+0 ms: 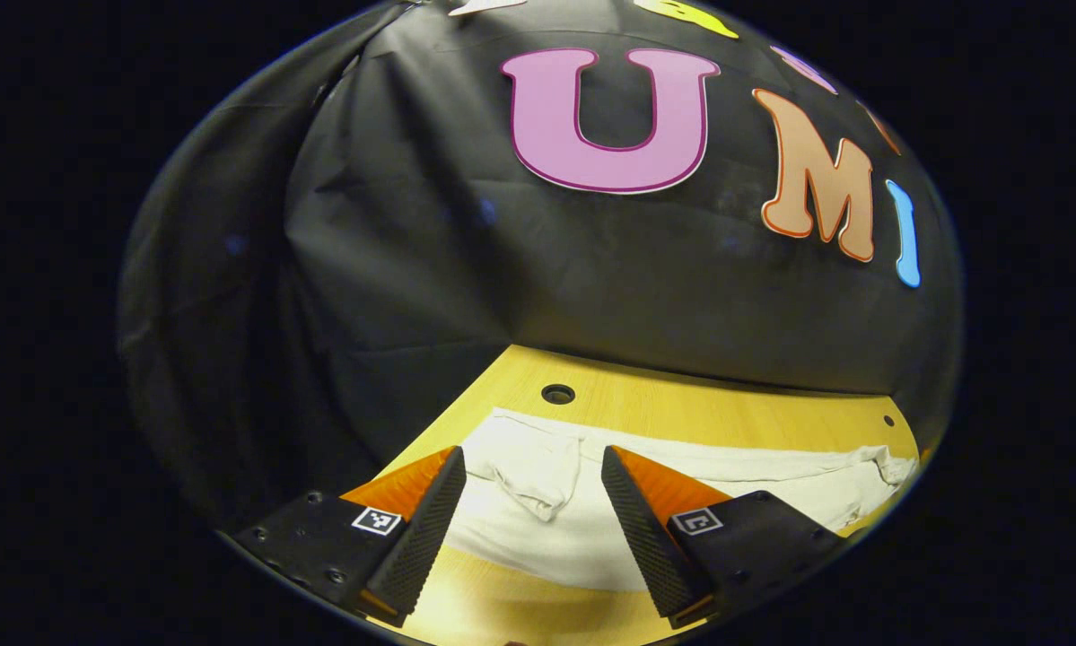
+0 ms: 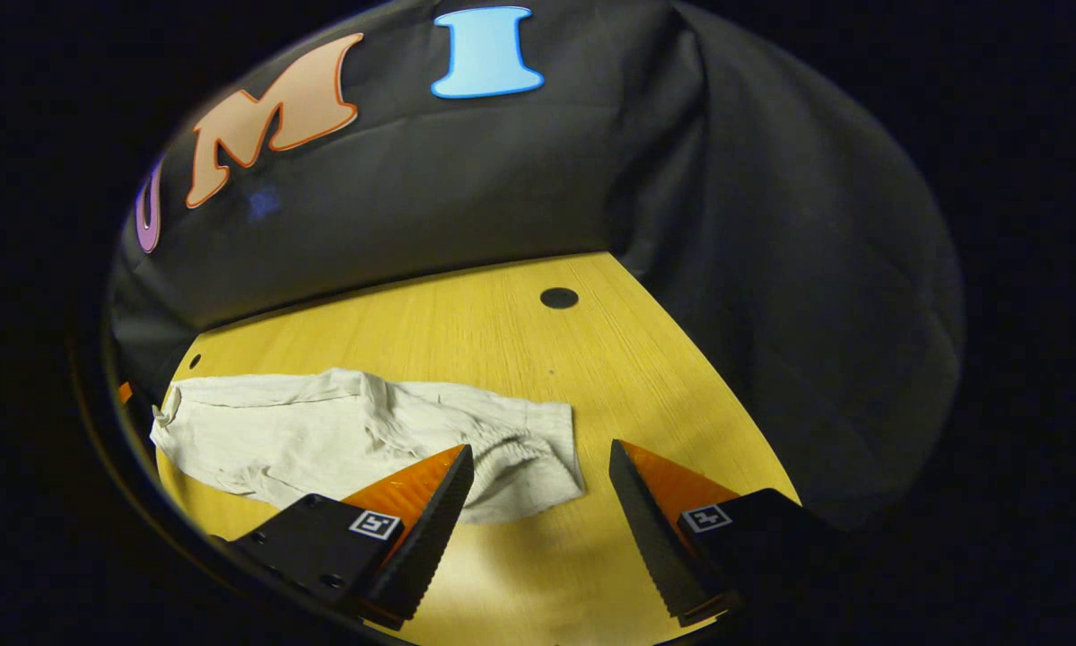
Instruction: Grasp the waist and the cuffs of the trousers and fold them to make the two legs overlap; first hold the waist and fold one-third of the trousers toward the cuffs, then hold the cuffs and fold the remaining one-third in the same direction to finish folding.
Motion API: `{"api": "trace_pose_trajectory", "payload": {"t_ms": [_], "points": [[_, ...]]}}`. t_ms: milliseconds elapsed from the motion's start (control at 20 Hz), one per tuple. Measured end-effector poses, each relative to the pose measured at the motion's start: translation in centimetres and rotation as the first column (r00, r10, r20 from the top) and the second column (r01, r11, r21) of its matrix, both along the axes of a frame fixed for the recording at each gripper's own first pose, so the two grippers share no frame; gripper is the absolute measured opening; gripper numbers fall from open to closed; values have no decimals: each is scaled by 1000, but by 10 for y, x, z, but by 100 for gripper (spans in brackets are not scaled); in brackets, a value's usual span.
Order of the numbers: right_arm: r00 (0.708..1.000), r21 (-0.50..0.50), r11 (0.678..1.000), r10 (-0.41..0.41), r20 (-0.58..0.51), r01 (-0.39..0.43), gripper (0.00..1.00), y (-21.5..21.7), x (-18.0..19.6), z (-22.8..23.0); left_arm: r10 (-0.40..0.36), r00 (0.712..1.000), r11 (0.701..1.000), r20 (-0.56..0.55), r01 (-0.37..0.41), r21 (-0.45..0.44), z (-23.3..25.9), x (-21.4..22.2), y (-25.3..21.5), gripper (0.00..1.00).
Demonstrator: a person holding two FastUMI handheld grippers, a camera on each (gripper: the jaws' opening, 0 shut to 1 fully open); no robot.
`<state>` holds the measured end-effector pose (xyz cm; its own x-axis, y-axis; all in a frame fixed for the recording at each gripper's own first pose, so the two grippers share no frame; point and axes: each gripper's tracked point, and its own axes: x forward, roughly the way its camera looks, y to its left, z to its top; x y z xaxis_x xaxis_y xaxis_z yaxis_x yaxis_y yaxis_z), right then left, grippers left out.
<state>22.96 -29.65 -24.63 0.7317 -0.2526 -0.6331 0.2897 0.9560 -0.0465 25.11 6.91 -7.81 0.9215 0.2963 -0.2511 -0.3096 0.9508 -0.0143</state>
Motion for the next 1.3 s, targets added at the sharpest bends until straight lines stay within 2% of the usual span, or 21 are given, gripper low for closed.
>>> {"api": "trace_pose_trajectory", "payload": {"t_ms": [200, 300, 350, 450, 500, 550, 600, 900, 950, 1000, 1050, 1150, 1250, 1300], "points": [[998, 83, 995, -46, -37, 49, 98, -9, -4, -35, 32, 999, 999, -34, -31, 27, -7, -29, 3, 93], [997, 167, 984, -58, -41, 64, 97, -5, -2, -45, 48, 998, 999, -36, -47, 22, -5, -33, 3, 93], [997, 218, 973, -66, -36, 72, 90, -3, 0, -50, 55, 998, 998, -33, -55, 27, -4, -35, 3, 93], [997, 289, 954, -71, -43, 80, 87, 4, 1, -60, 62, 998, 997, -33, -61, 41, -2, -38, 1, 93], [997, 289, 954, -80, -13, 80, 93, 0, 4, -57, 64, 997, 997, -36, -62, 47, -2, -37, 0, 93], [996, 297, 951, -83, -18, 85, 85, -1, 8, -62, 65, 997, 997, -39, -63, 51, -2, -39, -2, 93], [996, 306, 948, -81, -32, 87, 70, 3, 6, -65, 65, 997, 997, -37, -63, 51, -1, -38, -4, 93], [999, 270, 962, -52, 0, 50, 29, 4, 12, -59, 57, 998, 998, -38, -55, 38, -6, -33, -25, 93], [999, 261, 964, -50, -6, 50, 14, 4, 11, -59, 52, 998, 998, -38, -50, 40, -6, -32, -27, 93], [999, 253, 966, -50, -6, 50, 24, 4, 11, -59, 46, 998, 998, -34, -45, 40, -5, -31, -29, 93], [999, 240, 970, -48, -1, 47, 12, 4, 10, -55, 41, 999, 998, -29, -40, 39, -3, -31, -31, 93], [999, 202, 978, -50, 11, 47, 12, 4, 10, -48, 35, 999, 999, -23, -34, 36, -3, -30, -32, 93], [997, 175, 983, -58, 48, 49, 5, 7, 13, -33, 30, 999, 999, -20, -29, 32, -2, -33, -32, 93], [997, 160, 986, -54, 59, 44, 5, 10, 12, -29, 29, 999, 999, -17, -29, 28, -1, -34, -30, 93]]}}
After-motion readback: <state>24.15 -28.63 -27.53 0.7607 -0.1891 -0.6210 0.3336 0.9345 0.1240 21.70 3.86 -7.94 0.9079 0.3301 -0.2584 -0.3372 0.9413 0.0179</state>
